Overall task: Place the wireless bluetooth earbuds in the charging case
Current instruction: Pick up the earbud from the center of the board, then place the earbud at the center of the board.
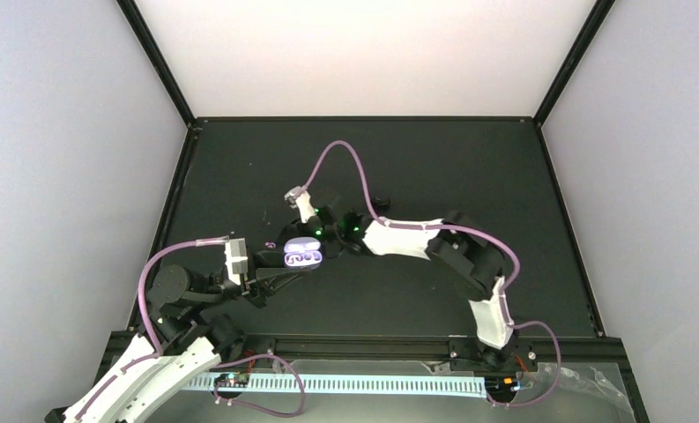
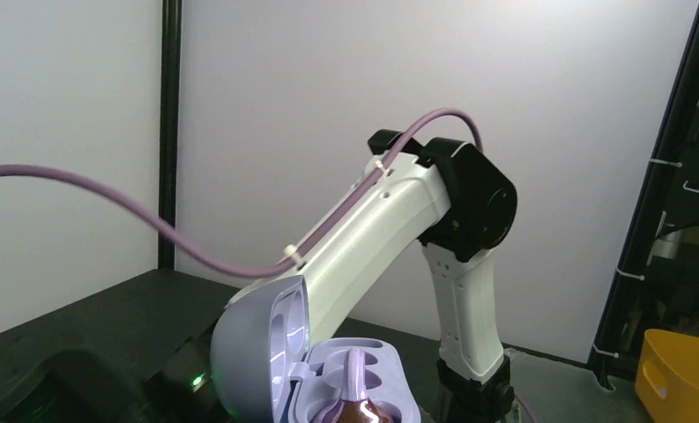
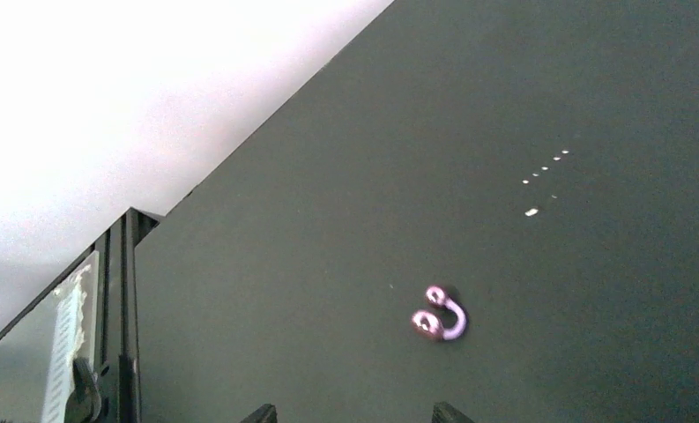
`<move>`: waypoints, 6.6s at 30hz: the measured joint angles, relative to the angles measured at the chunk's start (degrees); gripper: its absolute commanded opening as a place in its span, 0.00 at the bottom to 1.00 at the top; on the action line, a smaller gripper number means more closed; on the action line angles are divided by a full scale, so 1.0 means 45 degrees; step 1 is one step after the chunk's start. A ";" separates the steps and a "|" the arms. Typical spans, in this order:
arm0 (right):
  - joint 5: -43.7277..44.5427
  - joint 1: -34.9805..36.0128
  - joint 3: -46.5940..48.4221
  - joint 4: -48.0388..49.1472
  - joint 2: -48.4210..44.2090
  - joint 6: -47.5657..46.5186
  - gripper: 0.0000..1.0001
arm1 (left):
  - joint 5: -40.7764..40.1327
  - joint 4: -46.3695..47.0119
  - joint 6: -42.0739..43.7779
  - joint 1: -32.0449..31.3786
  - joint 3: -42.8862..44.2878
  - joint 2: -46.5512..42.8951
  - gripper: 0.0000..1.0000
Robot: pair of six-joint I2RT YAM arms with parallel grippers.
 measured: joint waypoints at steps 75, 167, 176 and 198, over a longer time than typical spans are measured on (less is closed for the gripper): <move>0.5814 0.1443 0.2191 -0.2511 0.2686 -0.2560 0.38 | -0.0083 -0.0777 0.0801 0.0000 0.0015 -0.0631 0.02; 0.8208 -0.0976 -0.6761 -0.5537 -0.5105 0.1195 0.21 | -0.0199 0.0209 0.0991 0.0000 -0.0442 0.0277 0.01; 0.7106 -0.1690 -0.6037 -0.6285 -0.5226 0.0680 0.23 | -0.0141 0.0219 0.0986 0.0000 -0.0447 0.0287 0.02; 0.4405 -0.2788 -0.4988 -0.7742 -0.4692 -0.0165 0.23 | -0.0024 0.0219 0.0986 0.0000 -0.0447 0.0287 0.01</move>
